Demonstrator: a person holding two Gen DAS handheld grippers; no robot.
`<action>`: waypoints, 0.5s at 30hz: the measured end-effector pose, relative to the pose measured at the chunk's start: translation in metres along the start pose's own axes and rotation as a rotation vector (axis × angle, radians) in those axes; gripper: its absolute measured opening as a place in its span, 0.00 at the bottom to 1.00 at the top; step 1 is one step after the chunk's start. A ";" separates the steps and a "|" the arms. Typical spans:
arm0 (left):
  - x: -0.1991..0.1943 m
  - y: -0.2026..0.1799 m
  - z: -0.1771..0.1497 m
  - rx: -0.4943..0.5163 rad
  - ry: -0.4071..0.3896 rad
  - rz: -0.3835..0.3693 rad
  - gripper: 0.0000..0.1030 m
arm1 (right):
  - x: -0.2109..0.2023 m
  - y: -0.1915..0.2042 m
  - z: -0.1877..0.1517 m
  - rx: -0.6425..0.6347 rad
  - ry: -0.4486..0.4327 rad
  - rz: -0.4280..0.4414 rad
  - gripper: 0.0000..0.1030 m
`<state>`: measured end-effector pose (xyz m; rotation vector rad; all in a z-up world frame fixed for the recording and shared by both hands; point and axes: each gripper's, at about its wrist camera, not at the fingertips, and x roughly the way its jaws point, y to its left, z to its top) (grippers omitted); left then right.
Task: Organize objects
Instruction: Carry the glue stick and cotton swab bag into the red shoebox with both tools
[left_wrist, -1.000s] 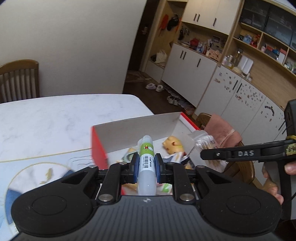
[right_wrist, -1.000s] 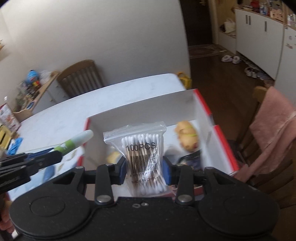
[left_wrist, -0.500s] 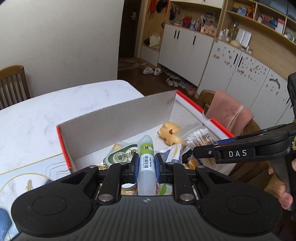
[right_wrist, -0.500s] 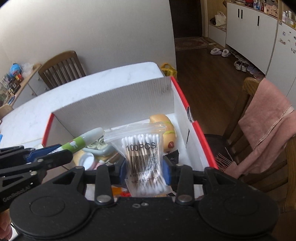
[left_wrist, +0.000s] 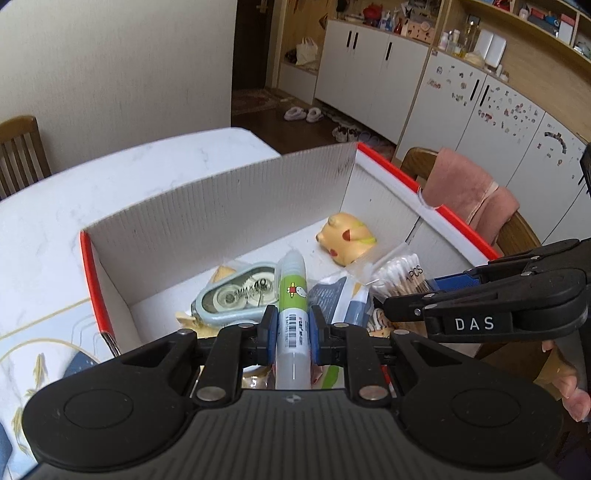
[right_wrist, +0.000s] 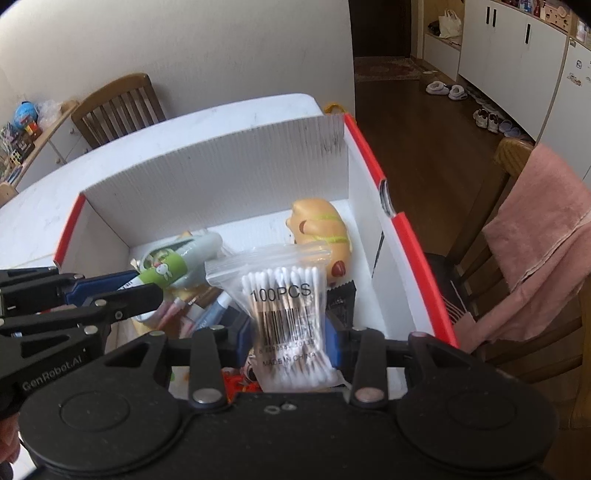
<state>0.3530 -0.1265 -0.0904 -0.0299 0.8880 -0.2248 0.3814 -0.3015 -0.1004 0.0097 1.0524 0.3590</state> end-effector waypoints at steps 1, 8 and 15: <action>0.002 0.001 0.000 -0.004 0.012 -0.001 0.16 | 0.001 -0.001 -0.001 -0.001 0.002 -0.001 0.37; 0.017 0.010 0.002 -0.045 0.093 -0.021 0.16 | 0.003 -0.001 -0.001 -0.015 0.006 0.005 0.39; 0.021 0.013 0.004 -0.087 0.118 -0.021 0.16 | 0.002 -0.003 -0.004 -0.044 0.001 0.015 0.42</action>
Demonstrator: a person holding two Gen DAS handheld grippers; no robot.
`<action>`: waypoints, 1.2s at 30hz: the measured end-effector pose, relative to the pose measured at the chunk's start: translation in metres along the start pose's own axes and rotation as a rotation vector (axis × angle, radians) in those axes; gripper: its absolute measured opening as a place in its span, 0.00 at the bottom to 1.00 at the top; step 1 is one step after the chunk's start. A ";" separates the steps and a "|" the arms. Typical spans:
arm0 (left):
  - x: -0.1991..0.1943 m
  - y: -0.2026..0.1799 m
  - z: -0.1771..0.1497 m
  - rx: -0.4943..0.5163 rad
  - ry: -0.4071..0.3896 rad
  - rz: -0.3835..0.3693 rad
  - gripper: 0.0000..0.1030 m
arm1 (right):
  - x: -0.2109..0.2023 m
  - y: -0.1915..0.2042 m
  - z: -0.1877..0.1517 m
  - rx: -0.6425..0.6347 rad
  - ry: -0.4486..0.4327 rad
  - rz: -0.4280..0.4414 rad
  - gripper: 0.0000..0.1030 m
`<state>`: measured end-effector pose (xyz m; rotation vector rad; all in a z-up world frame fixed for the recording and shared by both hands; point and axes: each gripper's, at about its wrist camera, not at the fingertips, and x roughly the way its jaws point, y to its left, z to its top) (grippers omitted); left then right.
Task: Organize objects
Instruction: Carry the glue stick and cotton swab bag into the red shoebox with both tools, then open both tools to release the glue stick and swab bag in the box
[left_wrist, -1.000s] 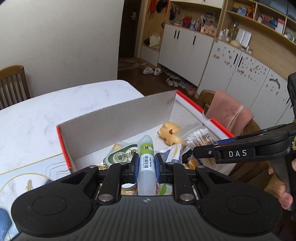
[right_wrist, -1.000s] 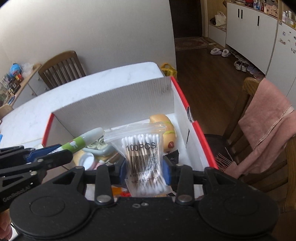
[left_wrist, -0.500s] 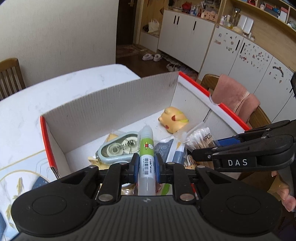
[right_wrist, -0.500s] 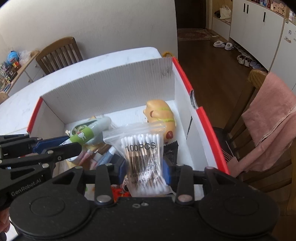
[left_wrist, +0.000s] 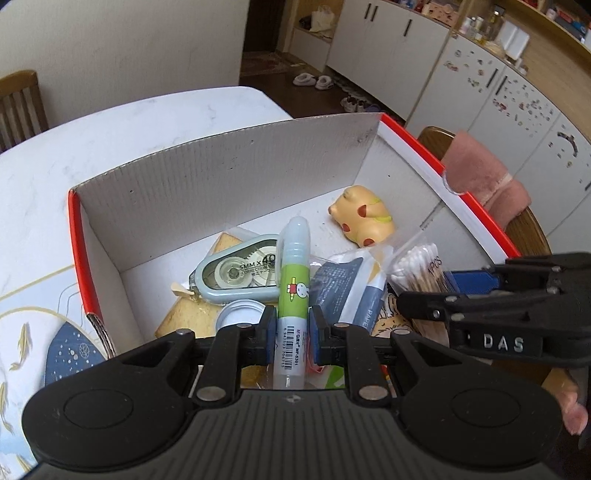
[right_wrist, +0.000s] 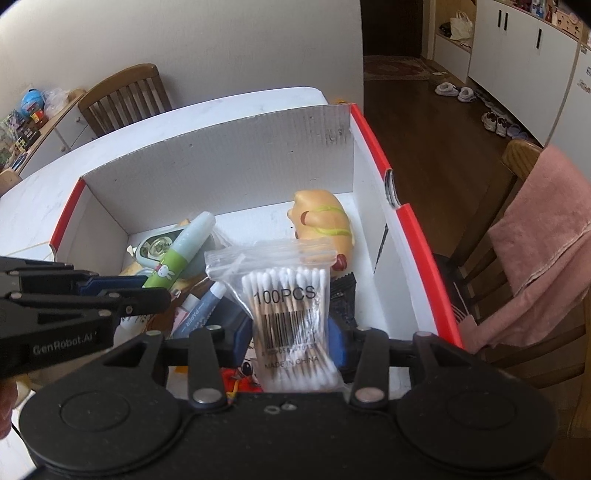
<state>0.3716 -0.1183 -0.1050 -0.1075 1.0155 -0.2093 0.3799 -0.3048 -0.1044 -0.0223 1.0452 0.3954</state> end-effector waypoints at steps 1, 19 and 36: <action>0.000 0.000 0.001 -0.005 0.004 -0.002 0.16 | -0.001 0.000 -0.001 -0.003 -0.003 0.003 0.44; -0.042 -0.010 -0.006 0.018 -0.105 -0.017 0.60 | -0.039 0.002 -0.009 -0.050 -0.097 0.062 0.68; -0.117 -0.009 -0.036 0.038 -0.274 0.001 0.83 | -0.105 0.018 -0.031 -0.064 -0.244 0.134 0.81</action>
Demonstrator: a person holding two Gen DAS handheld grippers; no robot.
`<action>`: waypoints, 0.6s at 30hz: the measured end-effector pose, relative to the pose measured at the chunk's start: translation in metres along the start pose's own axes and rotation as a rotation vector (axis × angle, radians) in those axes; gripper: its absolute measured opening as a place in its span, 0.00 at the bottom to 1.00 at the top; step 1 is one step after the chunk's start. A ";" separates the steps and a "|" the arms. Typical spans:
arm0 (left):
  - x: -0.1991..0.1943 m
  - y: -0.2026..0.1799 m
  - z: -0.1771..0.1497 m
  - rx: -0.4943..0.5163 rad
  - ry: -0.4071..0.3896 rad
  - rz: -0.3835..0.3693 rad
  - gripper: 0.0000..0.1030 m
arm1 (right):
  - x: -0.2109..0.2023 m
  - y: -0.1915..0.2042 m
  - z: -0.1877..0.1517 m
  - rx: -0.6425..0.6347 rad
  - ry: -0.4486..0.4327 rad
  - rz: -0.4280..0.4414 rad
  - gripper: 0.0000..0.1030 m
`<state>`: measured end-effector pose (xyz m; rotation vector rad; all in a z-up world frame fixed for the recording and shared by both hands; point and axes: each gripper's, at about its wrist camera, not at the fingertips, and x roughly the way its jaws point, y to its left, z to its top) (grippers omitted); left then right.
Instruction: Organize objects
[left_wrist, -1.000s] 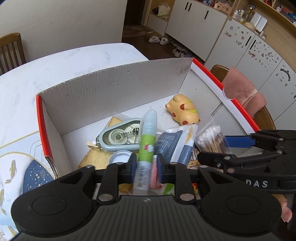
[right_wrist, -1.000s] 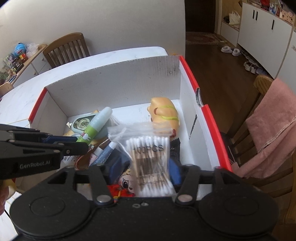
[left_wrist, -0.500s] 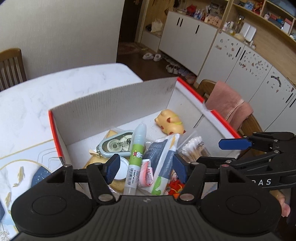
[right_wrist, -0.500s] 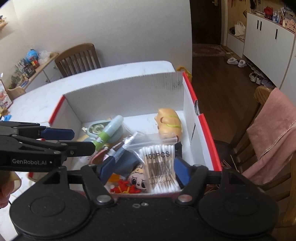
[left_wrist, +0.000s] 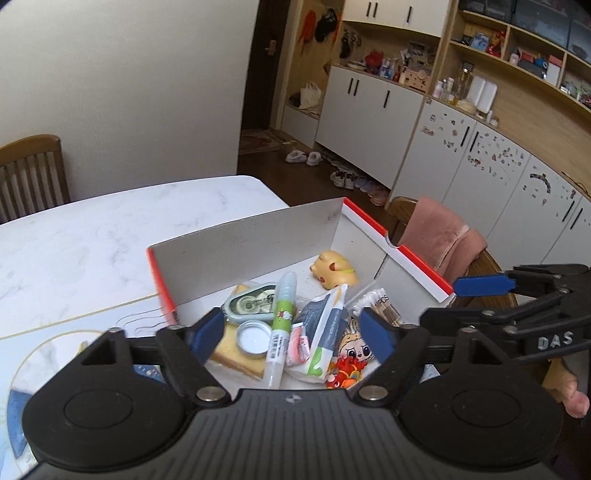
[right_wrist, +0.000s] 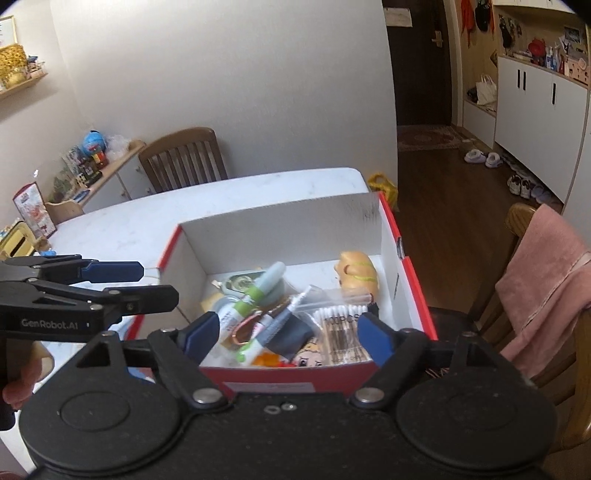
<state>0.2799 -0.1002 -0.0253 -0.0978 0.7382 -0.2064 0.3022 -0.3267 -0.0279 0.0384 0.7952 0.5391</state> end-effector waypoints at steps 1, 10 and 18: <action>-0.003 0.001 -0.001 -0.004 -0.004 0.004 0.83 | -0.002 0.003 -0.001 -0.007 -0.003 0.001 0.82; -0.029 0.000 -0.013 0.024 -0.052 0.042 1.00 | -0.020 0.029 -0.010 -0.054 -0.068 0.020 0.96; -0.047 0.007 -0.025 0.022 -0.051 0.059 1.00 | -0.037 0.043 -0.021 -0.042 -0.147 0.014 1.00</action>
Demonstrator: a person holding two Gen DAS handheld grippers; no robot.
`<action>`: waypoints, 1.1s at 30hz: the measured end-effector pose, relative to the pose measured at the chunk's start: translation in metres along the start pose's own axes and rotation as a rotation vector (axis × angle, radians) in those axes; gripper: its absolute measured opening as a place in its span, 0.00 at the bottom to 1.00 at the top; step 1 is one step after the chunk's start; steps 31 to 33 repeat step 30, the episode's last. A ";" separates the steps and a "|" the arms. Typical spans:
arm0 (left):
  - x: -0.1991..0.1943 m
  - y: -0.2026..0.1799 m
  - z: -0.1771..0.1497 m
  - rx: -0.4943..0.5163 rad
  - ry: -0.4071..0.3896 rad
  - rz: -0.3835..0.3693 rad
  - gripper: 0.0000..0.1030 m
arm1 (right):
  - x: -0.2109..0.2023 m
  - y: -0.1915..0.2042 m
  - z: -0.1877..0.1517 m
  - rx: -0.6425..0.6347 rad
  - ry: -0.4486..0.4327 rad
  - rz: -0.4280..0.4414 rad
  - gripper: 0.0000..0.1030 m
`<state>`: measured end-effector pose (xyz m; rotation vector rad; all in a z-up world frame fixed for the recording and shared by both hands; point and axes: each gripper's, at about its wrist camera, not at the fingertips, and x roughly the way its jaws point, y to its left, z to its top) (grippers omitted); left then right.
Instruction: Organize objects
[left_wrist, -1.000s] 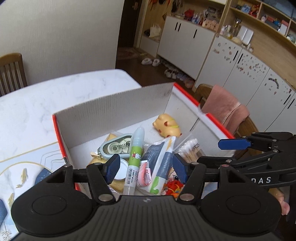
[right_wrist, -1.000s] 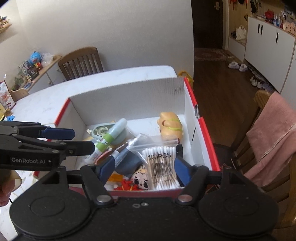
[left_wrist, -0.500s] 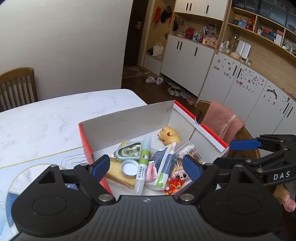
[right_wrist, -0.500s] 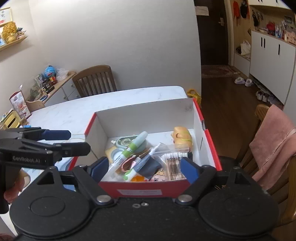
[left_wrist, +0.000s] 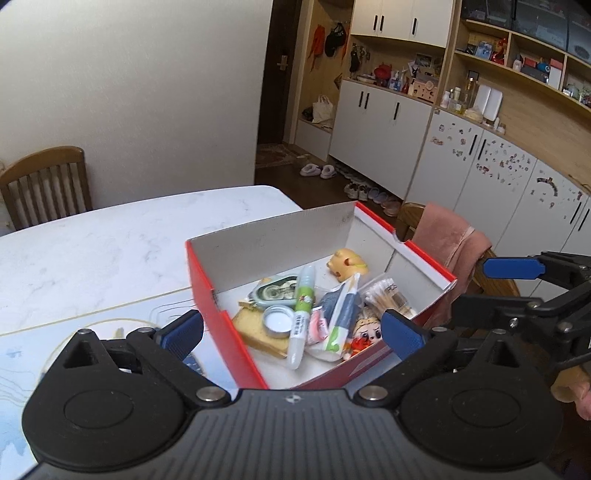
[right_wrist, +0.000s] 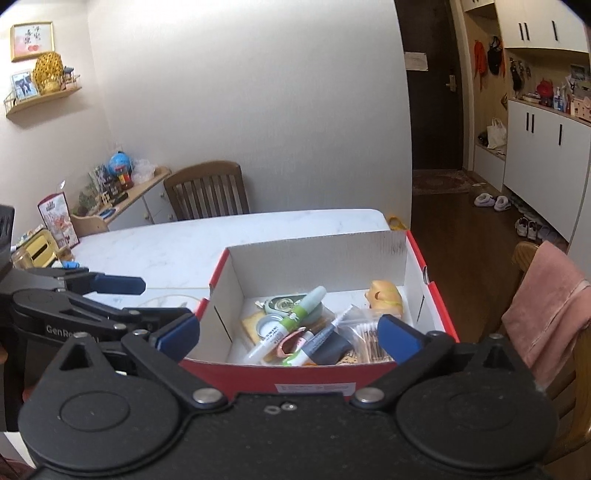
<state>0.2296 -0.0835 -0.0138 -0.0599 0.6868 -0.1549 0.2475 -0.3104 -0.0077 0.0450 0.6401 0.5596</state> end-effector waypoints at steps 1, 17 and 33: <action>-0.003 0.000 -0.001 0.003 -0.003 0.008 1.00 | -0.001 0.001 -0.001 0.004 -0.003 -0.001 1.00; -0.026 0.000 -0.010 0.061 -0.042 -0.004 1.00 | -0.014 0.020 -0.014 0.047 0.004 -0.028 1.00; -0.029 0.001 -0.010 0.065 -0.055 -0.015 1.00 | -0.017 0.018 -0.017 0.080 0.012 -0.064 1.00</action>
